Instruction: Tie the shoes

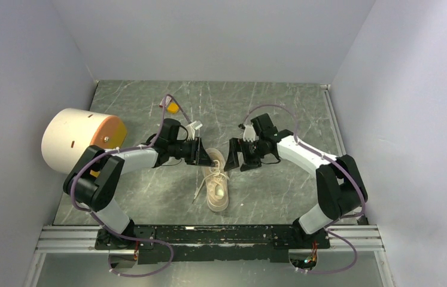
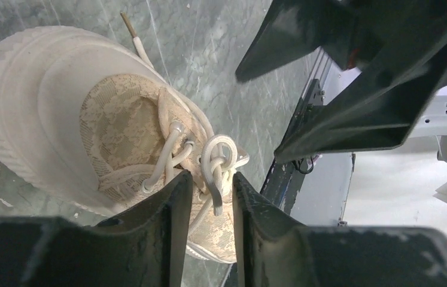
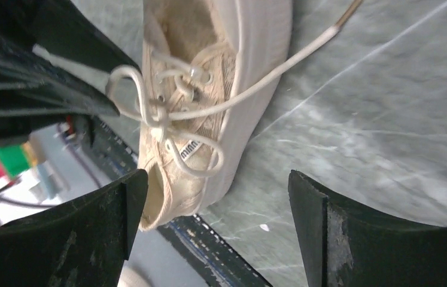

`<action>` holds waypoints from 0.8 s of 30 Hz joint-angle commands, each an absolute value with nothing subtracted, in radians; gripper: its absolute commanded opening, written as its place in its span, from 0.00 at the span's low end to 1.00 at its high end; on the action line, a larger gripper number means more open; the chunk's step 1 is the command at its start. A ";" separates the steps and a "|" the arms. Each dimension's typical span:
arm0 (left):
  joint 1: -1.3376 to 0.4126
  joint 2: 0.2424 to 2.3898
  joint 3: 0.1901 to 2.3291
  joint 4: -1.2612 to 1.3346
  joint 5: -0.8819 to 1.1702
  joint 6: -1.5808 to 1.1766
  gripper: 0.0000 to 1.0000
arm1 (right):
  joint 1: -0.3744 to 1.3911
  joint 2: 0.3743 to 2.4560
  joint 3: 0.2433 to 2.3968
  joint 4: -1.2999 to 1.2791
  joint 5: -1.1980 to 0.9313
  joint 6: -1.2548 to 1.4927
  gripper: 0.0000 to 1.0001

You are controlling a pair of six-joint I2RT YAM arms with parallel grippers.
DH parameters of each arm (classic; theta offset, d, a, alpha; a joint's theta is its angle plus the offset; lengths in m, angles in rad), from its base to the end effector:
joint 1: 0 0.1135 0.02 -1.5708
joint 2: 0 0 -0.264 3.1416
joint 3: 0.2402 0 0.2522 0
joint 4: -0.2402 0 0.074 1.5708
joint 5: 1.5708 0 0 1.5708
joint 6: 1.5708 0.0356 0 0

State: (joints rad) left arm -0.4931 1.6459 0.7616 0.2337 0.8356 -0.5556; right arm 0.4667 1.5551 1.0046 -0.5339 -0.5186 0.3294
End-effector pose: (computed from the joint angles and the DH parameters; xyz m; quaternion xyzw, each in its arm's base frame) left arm 0.2688 -0.1744 0.1660 0.1545 0.8242 -0.5179 0.1693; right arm 0.2645 0.1530 0.2077 -0.1259 0.9317 0.3196 0.1181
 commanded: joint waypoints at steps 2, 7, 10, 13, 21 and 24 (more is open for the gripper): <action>-0.500 1.649 0.802 0.196 0.862 -0.499 0.30 | 0.412 1.547 0.846 -0.269 -0.869 0.368 0.90; -0.499 1.641 0.777 0.187 0.862 -0.493 0.22 | 0.384 1.578 0.762 -0.111 -0.964 0.432 0.83; -0.499 1.638 0.761 0.208 0.863 -0.508 0.19 | 0.383 1.610 0.712 0.006 -1.028 0.493 0.75; -0.499 1.638 0.755 0.217 0.863 -0.518 0.17 | 0.384 1.631 0.662 0.113 -1.049 0.530 0.76; -0.497 1.629 0.766 0.185 0.864 -0.502 0.13 | 0.392 1.744 0.679 0.206 -1.096 0.563 0.68; -0.496 1.625 0.763 0.185 0.862 -0.505 0.12 | 0.394 1.755 0.693 0.186 -1.096 0.555 0.62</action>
